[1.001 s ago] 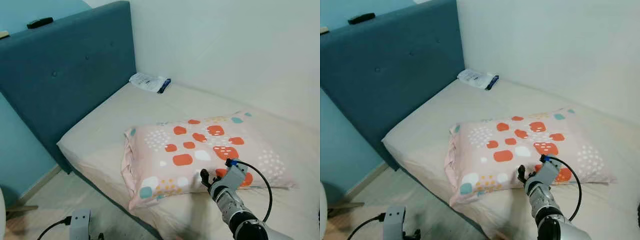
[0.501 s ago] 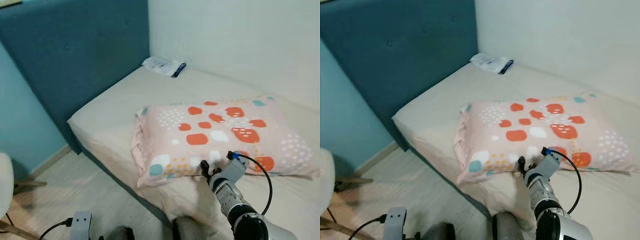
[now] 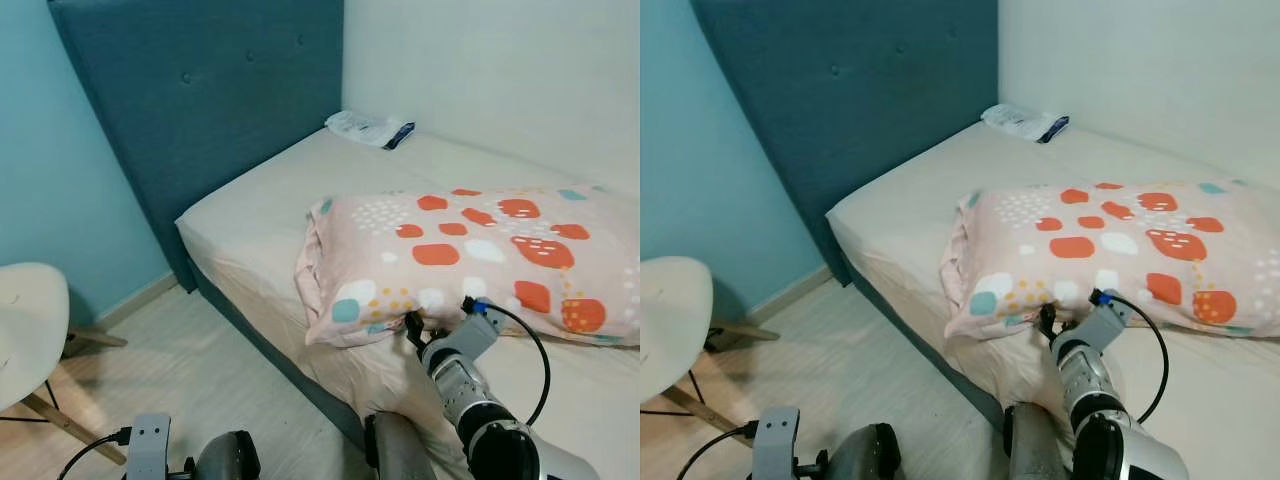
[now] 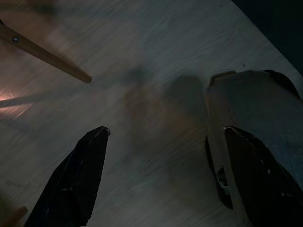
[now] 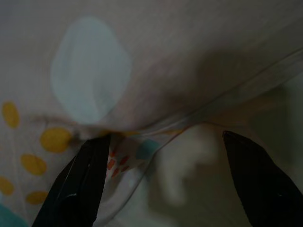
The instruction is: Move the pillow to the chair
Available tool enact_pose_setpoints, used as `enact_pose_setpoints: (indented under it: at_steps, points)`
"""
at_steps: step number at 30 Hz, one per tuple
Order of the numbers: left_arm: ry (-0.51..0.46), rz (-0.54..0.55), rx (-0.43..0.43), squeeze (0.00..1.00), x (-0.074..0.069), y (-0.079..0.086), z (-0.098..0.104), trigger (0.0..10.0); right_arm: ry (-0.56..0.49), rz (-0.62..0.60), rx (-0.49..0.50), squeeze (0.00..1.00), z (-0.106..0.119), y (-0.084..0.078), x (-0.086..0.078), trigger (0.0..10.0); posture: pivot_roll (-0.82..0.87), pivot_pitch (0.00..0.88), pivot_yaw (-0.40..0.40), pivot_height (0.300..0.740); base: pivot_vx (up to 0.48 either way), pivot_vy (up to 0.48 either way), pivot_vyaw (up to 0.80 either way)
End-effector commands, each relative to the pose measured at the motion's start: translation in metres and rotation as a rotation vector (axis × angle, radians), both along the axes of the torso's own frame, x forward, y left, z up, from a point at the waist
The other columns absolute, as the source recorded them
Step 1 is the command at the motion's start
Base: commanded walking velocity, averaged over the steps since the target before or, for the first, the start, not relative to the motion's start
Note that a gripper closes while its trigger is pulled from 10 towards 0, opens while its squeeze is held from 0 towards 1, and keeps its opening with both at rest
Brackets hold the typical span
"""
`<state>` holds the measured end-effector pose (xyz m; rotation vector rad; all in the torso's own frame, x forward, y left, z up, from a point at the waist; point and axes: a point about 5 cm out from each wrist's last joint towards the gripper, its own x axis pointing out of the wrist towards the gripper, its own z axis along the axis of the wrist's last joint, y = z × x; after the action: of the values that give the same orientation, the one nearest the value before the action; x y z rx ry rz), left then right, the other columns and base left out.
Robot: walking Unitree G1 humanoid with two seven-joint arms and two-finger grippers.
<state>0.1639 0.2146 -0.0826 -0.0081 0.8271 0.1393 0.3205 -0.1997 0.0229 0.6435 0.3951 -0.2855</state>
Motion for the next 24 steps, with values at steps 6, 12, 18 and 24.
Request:
enact_pose_setpoints:
  at_steps: [6, 12, 18, 24]
  points:
    - [0.095, -0.040, -0.022, 0.00, -0.024, -0.006, -0.012, 10.0, -0.026, -0.103, 0.018, 0.00, 0.007, -0.015, 0.002, 10.0, 0.00, 0.160, 0.021, 0.591, 0.000, 0.000, 0.00]
    - [0.111, -0.070, -0.014, 0.00, -0.035, -0.005, -0.015, 10.0, -0.109, -0.177, 0.122, 0.00, 0.014, -0.015, 0.007, 10.0, 0.02, 0.193, 0.037, 0.591, 0.000, 0.000, 0.00]
    - [0.118, -0.087, -0.007, 0.00, -0.044, -0.002, -0.016, 10.0, -0.300, -0.148, 0.290, 0.00, 0.028, -0.007, 0.016, 10.0, 0.05, 0.226, 0.056, 0.591, 0.000, 0.000, 0.00]
    - [0.135, -0.102, 0.006, 0.00, -0.061, 0.006, -0.018, 10.0, -0.483, -0.182, 0.406, 0.00, 0.038, -0.016, 0.017, 10.0, 0.08, 0.264, 0.085, 0.591, 0.000, 0.000, 0.00]
